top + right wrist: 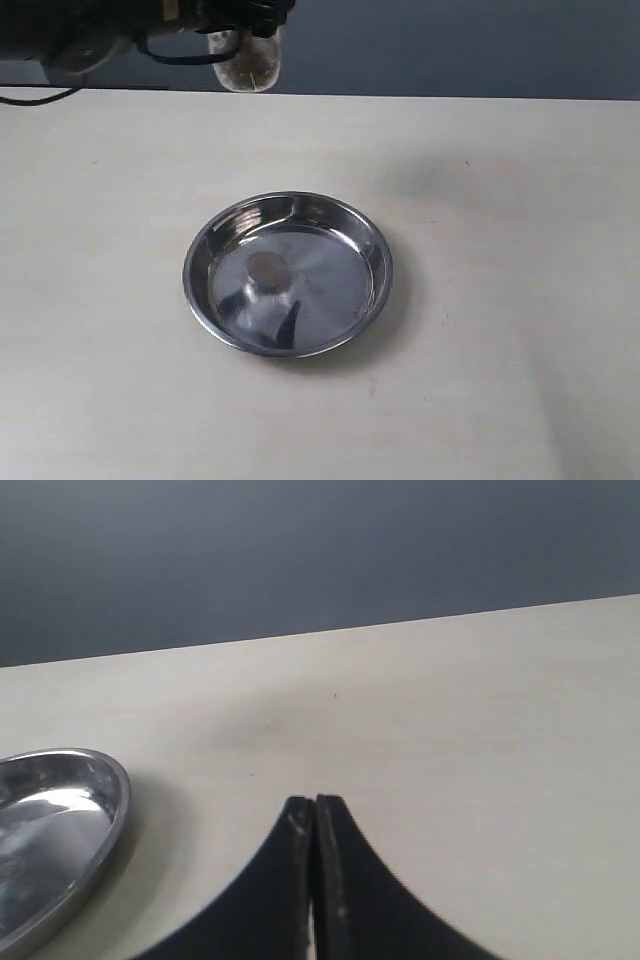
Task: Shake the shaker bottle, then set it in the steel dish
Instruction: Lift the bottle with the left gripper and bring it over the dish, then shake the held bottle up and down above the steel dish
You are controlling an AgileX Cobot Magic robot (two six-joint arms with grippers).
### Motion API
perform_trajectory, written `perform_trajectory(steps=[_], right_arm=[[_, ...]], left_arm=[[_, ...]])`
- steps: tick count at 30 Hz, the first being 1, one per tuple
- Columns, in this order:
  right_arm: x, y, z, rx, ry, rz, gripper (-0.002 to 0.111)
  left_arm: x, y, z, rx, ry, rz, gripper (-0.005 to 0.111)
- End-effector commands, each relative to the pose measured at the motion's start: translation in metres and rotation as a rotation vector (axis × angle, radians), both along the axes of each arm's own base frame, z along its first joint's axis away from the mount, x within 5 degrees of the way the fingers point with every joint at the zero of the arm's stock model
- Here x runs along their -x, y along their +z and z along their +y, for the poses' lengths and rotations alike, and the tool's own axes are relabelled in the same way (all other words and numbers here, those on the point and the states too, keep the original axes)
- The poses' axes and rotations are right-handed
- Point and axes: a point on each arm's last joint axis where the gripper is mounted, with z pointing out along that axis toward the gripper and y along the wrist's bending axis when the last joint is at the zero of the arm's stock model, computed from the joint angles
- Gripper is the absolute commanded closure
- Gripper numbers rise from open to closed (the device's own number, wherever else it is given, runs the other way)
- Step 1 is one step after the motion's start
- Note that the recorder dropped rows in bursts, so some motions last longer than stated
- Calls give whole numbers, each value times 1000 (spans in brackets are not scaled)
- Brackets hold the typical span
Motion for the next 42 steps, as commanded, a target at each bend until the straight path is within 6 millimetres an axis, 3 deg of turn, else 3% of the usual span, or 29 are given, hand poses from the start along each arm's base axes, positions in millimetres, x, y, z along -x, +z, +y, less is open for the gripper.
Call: perform_trajectory(steps=[1, 4, 7, 9, 12, 13, 14, 17, 18, 20, 22, 23, 26, 27, 30, 31, 34, 36, 38, 39, 42], right_arm=[[-1, 1, 0, 6, 3, -11, 109], [-1, 1, 0, 6, 3, -11, 109], [-1, 1, 0, 6, 3, -11, 109], [-1, 1, 0, 6, 3, -9, 109], [-1, 1, 0, 6, 3, -9, 109], [-1, 1, 0, 6, 3, -9, 109], [-1, 1, 0, 6, 3, -9, 109], [-1, 1, 0, 6, 3, -9, 109], [-1, 1, 0, 6, 3, -9, 109], [-1, 1, 0, 6, 3, -9, 109], [-1, 1, 0, 6, 3, -9, 109], [-1, 1, 0, 6, 3, -9, 109], [-1, 1, 0, 6, 3, -9, 109], [-1, 1, 0, 5, 3, -12, 109], [-1, 1, 0, 5, 1, -14, 109], [-1, 1, 0, 8, 1, -15, 109], [-1, 1, 0, 8, 3, -15, 109], [-1, 1, 0, 1, 3, -14, 109], [-1, 1, 0, 1, 3, -14, 109], [-1, 1, 0, 1, 3, -14, 109], [-1, 1, 0, 1, 3, -14, 109]], left_arm=[[64, 5, 3, 129, -62, 11, 106], [116, 5, 2, 179, -142, -11, 106], [153, -1, -2, 172, -205, -9, 106], [160, -4, 5, 104, -151, -3, 106], [156, -5, 32, 211, 82, 47, 106], [156, -6, 32, 253, 98, 49, 106], [160, -5, 22, 238, 35, 36, 106], [187, -14, -28, -62, -315, 26, 106], [190, -19, -30, -107, -304, 67, 106], [178, -27, -13, -78, -160, 156, 106], [159, -32, 14, 180, 65, 208, 106], [157, -31, 13, 237, 76, 195, 106], [179, -24, -21, -94, -246, 51, 106], [178, -26, -19, -81, -218, 77, 106], [151, -37, 21, 242, 139, 223, 106], [154, -39, 13, 230, 104, 237, 106], [186, -37, -34, -182, -290, 117, 106], [176, -38, -24, -53, -182, 165, 106], [157, -42, 0, 227, 53, 254, 106], [160, -43, -6, 216, 23, 254, 106], [177, -42, -36, -59, -253, 149, 106]])
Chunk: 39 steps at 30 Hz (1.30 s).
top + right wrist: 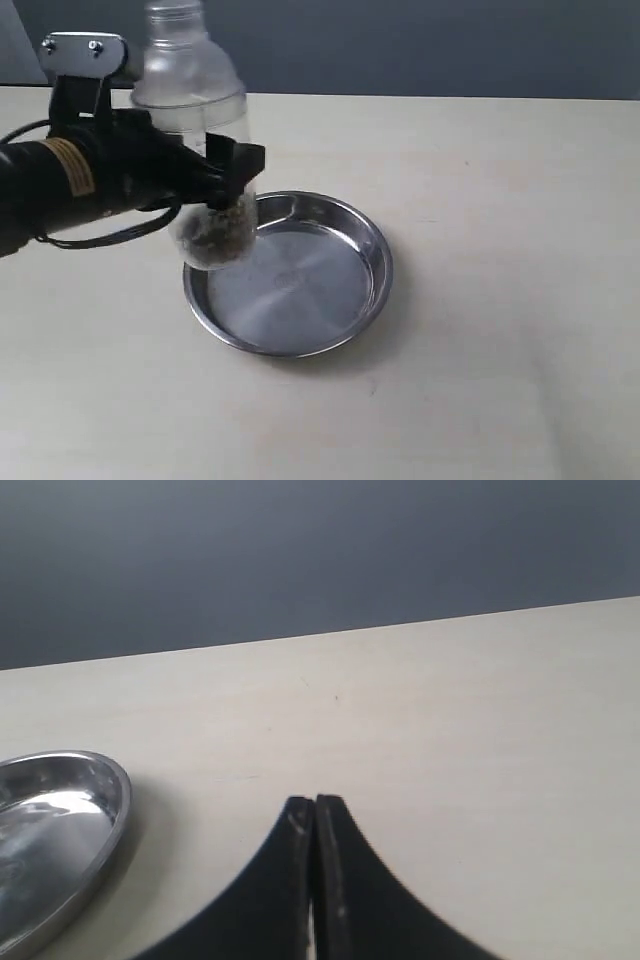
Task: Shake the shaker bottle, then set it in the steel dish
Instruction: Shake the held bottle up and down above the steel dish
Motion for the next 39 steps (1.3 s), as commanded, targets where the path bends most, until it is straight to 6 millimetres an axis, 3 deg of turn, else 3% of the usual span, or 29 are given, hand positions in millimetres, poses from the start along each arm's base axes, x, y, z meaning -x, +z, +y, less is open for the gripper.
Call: perform_trajectory(steps=[1, 4, 6, 7, 10, 11, 12, 13, 16, 17, 18, 22, 23, 24, 28, 30, 33, 34, 35, 39], right_arm=[[-1, 1, 0, 1, 3, -9, 109], [0, 0, 0, 1, 3, -5, 109], [0, 0, 0, 1, 3, -5, 109], [0, 0, 0, 1, 3, -5, 109], [0, 0, 0, 1, 3, -5, 109], [0, 0, 0, 1, 3, -5, 109], [0, 0, 0, 1, 3, -5, 109], [0, 0, 0, 1, 3, -5, 109], [0, 0, 0, 1, 3, -5, 109], [0, 0, 0, 1, 3, -5, 109], [0, 0, 0, 1, 3, -5, 109], [0, 0, 0, 1, 3, -5, 109], [0, 0, 0, 1, 3, -5, 109], [0, 0, 0, 1, 3, -5, 109], [0, 0, 0, 1, 3, -5, 109], [0, 0, 0, 1, 3, -5, 109], [0, 0, 0, 1, 3, -5, 109], [0, 0, 0, 1, 3, -5, 109], [0, 0, 0, 1, 3, -5, 109], [0, 0, 0, 1, 3, -5, 109]], left_arm=[[11, 13, -31, -103, -241, -156, 106], [9, 73, -31, -21, -215, -327, 106], [13, 97, -27, 7, -191, -377, 106], [12, 93, -26, 18, -175, -342, 106], [2, 24, -31, -80, -187, -133, 106], [-2, 10, -31, -89, -178, -88, 106], [-3, 9, -32, -86, -179, -88, 106], [-2, 21, -33, -57, -183, -138, 106], [6, 84, -31, 53, -196, -374, 106], [7, 93, -29, 78, -179, -388, 106], [6, 90, -28, 82, -158, -351, 106], [-2, 2, -34, -52, -169, -63, 106], [-4, -5, -36, -40, -163, -45, 106], [-5, 0, -37, -26, -167, -72, 106], [5, 80, -38, 92, -204, -362, 106], [6, 76, -36, 78, -200, -340, 106], [-4, 12, -37, -18, -186, -138, 106], [-8, 3, -35, -4, -160, -97, 106], [-8, 7, -36, 20, -155, -107, 106], [10, 85, -37, 134, -214, -400, 106]])
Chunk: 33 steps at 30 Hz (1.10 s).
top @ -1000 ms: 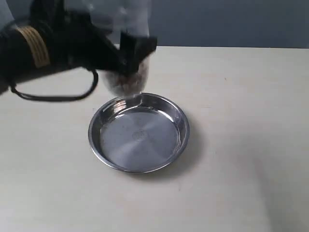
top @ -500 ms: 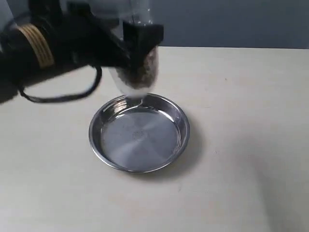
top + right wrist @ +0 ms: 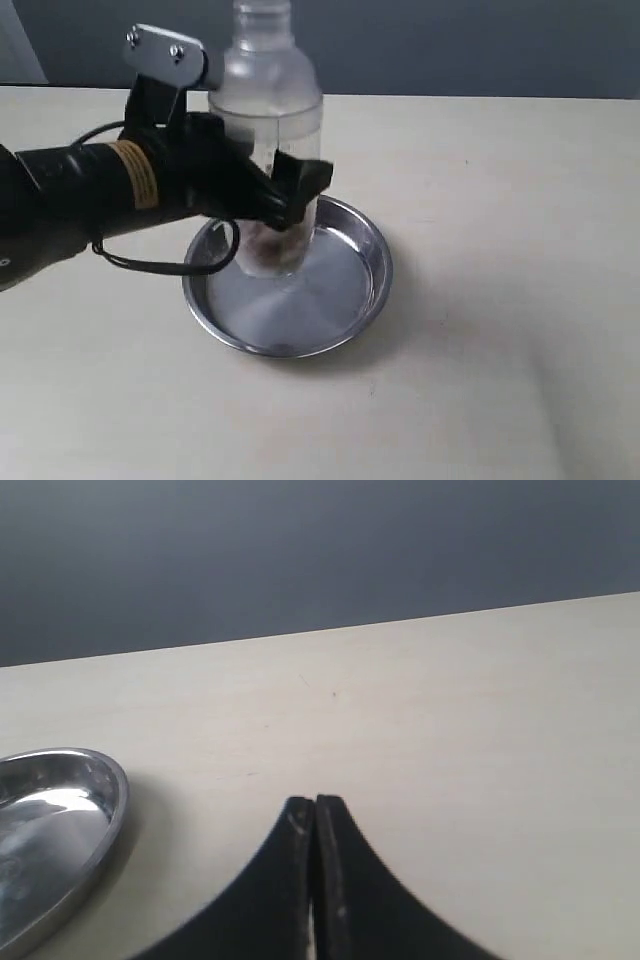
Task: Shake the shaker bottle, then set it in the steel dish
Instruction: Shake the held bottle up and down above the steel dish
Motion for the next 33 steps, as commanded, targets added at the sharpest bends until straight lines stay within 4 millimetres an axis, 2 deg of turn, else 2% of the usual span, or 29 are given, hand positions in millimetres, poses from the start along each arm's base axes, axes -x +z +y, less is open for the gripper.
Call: perform_trajectory(steps=[1, 3, 4, 5, 7, 8, 9, 10, 11, 12, 13, 14, 15, 16, 17, 18, 19, 20, 21, 22, 23, 24, 26, 27, 28, 29, 31, 32, 33], right_arm=[[0, 1, 0, 1, 3, -8, 109], [0, 1, 0, 3, 3, -9, 109], [0, 1, 0, 3, 3, -9, 109], [0, 1, 0, 3, 3, -9, 109], [0, 1, 0, 3, 3, -9, 109], [0, 1, 0, 3, 3, -9, 109], [0, 1, 0, 3, 3, -9, 109], [0, 1, 0, 3, 3, -9, 109], [0, 1, 0, 3, 3, -9, 109], [0, 1, 0, 3, 3, -9, 109], [0, 1, 0, 3, 3, -9, 109], [-1, 1, 0, 3, 3, -10, 109], [-1, 1, 0, 3, 3, -10, 109], [-1, 1, 0, 3, 3, -10, 109], [-1, 1, 0, 3, 3, -10, 109], [-1, 1, 0, 3, 3, -10, 109], [-1, 1, 0, 3, 3, -10, 109], [-1, 1, 0, 3, 3, -10, 109], [-1, 1, 0, 3, 3, -10, 109], [-1, 1, 0, 3, 3, -10, 109], [-1, 1, 0, 3, 3, -10, 109], [-1, 1, 0, 3, 3, -10, 109], [-1, 1, 0, 3, 3, -10, 109], [-1, 1, 0, 3, 3, -10, 109], [0, 1, 0, 3, 3, -8, 109], [0, 1, 0, 3, 3, -8, 109], [0, 1, 0, 3, 3, -8, 109], [0, 1, 0, 3, 3, -8, 109], [0, 1, 0, 3, 3, -8, 109]], left_arm=[[17, 82, 1, 195, -50, -295, 106], [13, 23, 2, 44, -19, -75, 106], [9, -18, 3, -1, 0, 50, 106], [8, -19, 3, 17, 3, 48, 106], [11, 13, -1, 125, -27, -86, 106], [14, 38, -2, 190, -47, -179, 106], [21, 78, 1, 246, -62, -301, 106], [20, 72, 3, 191, -35, -238, 106], [17, 54, 3, 138, -25, -170, 106], [12, 10, 1, 47, -12, -28, 106], [8, -14, 4, 53, 33, 64, 106], [6, -10, 4, 103, 39, 49, 106], [8, 16, 2, 179, 1, -61, 106], [15, 58, 2, 248, -51, -221, 106], [16, 64, 5, 233, -33, -218, 106], [14, 46, 6, 155, -13, -148, 106], [10, 12, 5, 64, -1, -35, 106], [9, -5, 6, 37, 8, 19, 106], [7, -13, 7, 31, 19, 45, 106], [7, -12, 6, 42, 13, 33, 106], [7, -1, 5, 76, 0, -17, 106], [9, 15, 3, 116, -18, -75, 106], [19, 67, 3, 208, -55, -255, 106], [21, 68, 4, 196, -52, -251, 106], [18, 52, 3, 149, -45, -198, 106], [15, 28, 3, 83, -38, -121, 106], [10, -14, 5, 50, 10, 23, 106], [8, -21, 6, 77, 29, 49, 106], [8, -17, 4, 107, 21, 17, 106]])
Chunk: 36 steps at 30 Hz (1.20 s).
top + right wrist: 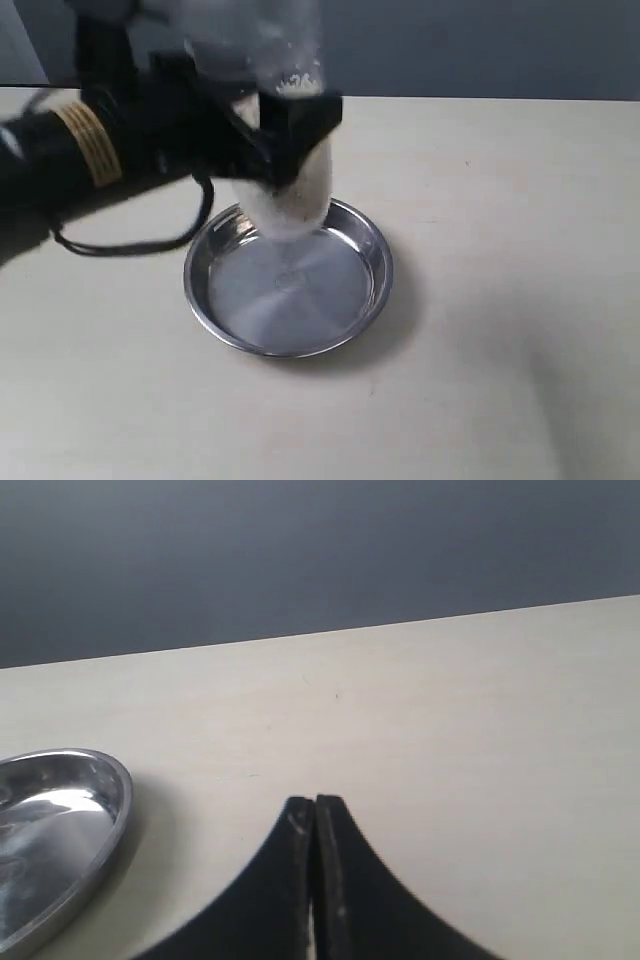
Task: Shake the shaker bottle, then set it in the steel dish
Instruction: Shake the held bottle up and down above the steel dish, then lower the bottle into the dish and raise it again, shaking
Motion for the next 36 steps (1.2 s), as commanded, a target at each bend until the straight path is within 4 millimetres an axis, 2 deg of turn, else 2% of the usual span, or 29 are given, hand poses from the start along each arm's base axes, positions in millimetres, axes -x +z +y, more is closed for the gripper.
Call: perform_trajectory(steps=[1, 4, 5, 6, 7, 9, 10, 11, 12, 14, 16, 17, 18, 20, 21, 22, 23, 24, 27, 29, 30, 32, 33, 35, 36], right_arm=[[0, 0, 0, 3, 3, -6, 109], [0, 0, 0, 3, 3, -6, 109], [0, 0, 0, 3, 3, -6, 109], [0, 0, 0, 3, 3, -6, 109], [0, 0, 0, 3, 3, -6, 109], [0, 0, 0, 3, 3, -6, 109], [0, 0, 0, 3, 3, -6, 109], [0, 0, 0, 3, 3, -6, 109], [0, 0, 0, 3, 3, -6, 109], [0, 0, 0, 3, 3, -6, 109], [0, 0, 0, 3, 3, -8, 109], [0, 0, 0, 3, 3, -8, 109], [0, 0, 0, 3, 3, -8, 109], [0, 0, 0, 3, 3, -8, 109], [0, 0, 0, 3, 3, -8, 109], [0, 0, 0, 3, 3, -8, 109], [0, 0, 0, 3, 3, -8, 109], [0, 0, 0, 3, 3, -8, 109], [0, 0, 0, 3, 3, -8, 109], [0, 0, 0, 3, 3, -8, 109], [0, 0, 0, 3, 3, -8, 109], [0, 0, 0, 4, 3, -6, 109], [0, 0, 0, 4, 3, -6, 109], [0, 0, 0, 4, 3, -6, 109], [0, 0, 0, 4, 3, -6, 109]], left_arm=[[-5, -35, 1, 10, 32, 107, 106], [4, 26, -2, 129, -25, -123, 106], [6, 34, 0, 121, -20, -137, 106], [5, 30, 1, 87, -11, -112, 106], [4, 14, 1, 28, 1, -51, 106], [1, -39, 2, -78, 25, 128, 106], [0, -59, 4, -78, 45, 190, 106], [0, -64, 4, -54, 51, 197, 106], [0, -59, 3, -16, 41, 153, 106], [3, -18, -1, 104, 1, -27, 106], [9, 32, 0, 180, -23, -184, 106], [10, 41, 1, 158, -17, -185, 106], [10, 37, 2, 115, -3, -142, 106], [5, 2, 2, -19, 23, 4, 106], [0, -22, 4, -68, 46, 88, 106], [-4, -36, 6, -58, 77, 153, 106], [-5, -39, 6, -42, 88, 167, 106], [-5, -32, 4, -9, 78, 134, 106], [4, 6, -4, 101, -5, -57, 106], [5, 12, -6, 67, -13, -57, 106], [4, 9, -5, -25, -12, -51, 106], [-6, 1, 13, -185, 64, -42, 106], [-16, -3, 31, -170, 171, 6, 106], [-31, -13, 69, 60, 445, 157, 106], [-32, -15, 72, 117, 480, 207, 106]])
